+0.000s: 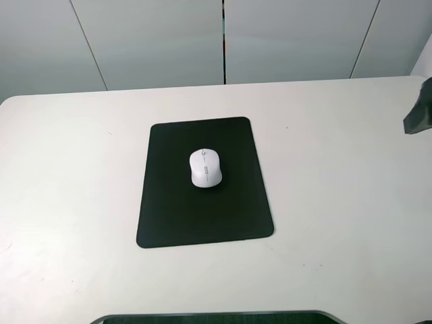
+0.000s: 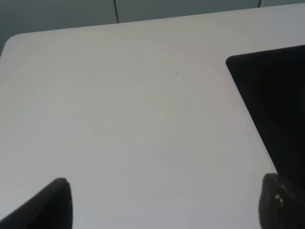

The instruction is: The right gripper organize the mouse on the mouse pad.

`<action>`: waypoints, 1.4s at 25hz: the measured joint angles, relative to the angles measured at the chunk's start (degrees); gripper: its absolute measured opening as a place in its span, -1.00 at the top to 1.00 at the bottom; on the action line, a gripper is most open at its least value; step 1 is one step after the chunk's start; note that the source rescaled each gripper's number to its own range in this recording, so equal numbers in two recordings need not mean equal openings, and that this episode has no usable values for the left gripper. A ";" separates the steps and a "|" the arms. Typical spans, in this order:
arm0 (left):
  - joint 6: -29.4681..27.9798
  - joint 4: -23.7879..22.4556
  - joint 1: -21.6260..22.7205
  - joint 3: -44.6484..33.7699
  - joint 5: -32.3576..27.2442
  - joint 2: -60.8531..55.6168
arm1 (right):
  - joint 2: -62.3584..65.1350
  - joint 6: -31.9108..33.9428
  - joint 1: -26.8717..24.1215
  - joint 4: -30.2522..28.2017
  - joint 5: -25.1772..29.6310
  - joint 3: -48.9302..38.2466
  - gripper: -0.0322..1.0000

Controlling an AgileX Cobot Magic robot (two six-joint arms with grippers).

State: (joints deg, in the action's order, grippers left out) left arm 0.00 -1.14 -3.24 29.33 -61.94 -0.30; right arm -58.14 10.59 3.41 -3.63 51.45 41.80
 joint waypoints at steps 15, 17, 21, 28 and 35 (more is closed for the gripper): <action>0.00 0.00 0.00 0.00 0.00 0.00 | 35.46 -7.96 0.00 3.63 11.84 -4.90 -1.00; 0.00 0.00 0.00 0.00 0.00 0.00 | 39.77 -8.87 0.00 5.77 12.35 -5.45 -1.00; 0.00 0.00 0.00 0.00 0.00 0.00 | 47.69 -9.78 0.00 7.18 12.75 -7.17 -1.00; 0.00 0.00 0.00 0.00 0.00 0.00 | 57.34 -10.02 0.00 7.28 13.20 -9.16 -1.00; 0.00 0.00 0.00 0.00 0.00 0.00 | 57.92 -10.02 0.00 7.28 14.06 -11.13 -1.00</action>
State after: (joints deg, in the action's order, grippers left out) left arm 0.00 -1.14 -3.24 29.33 -61.94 -0.30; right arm -0.21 0.56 3.41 3.65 65.50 30.67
